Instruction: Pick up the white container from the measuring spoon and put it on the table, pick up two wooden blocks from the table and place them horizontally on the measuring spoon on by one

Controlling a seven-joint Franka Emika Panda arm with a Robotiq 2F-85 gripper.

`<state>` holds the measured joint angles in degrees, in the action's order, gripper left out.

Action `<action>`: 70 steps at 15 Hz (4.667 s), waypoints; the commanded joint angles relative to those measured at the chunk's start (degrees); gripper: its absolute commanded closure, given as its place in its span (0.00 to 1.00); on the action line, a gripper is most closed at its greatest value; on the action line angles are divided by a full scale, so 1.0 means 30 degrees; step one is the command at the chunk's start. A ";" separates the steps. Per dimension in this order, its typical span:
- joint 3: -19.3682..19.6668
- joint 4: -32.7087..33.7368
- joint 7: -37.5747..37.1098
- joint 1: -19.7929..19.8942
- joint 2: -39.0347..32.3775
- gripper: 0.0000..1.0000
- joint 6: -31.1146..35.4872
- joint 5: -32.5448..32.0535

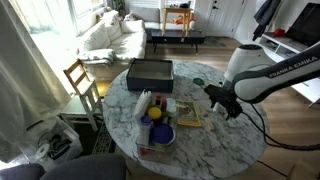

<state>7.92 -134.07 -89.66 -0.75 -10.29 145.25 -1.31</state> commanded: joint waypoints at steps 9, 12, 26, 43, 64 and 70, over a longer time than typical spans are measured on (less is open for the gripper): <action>-0.1042 -0.1458 0.0411 -0.0069 -0.0930 0.00 0.4082 0.4557; -0.0688 -0.0808 -0.0205 0.0025 -0.2051 0.00 0.3906 0.4505; -0.1584 0.2097 0.2184 0.2015 -0.4823 0.00 0.1473 0.9476; -0.1141 0.1336 0.2589 0.1345 -0.2744 0.40 0.1127 0.9277; -0.3007 0.9906 0.3682 -0.1188 -0.2707 0.40 -0.7260 0.5600; -0.2684 1.2457 0.2417 -0.1650 -0.4931 0.40 -0.7400 0.4855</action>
<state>-1.35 -101.48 -79.60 -4.74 -21.37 125.22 15.47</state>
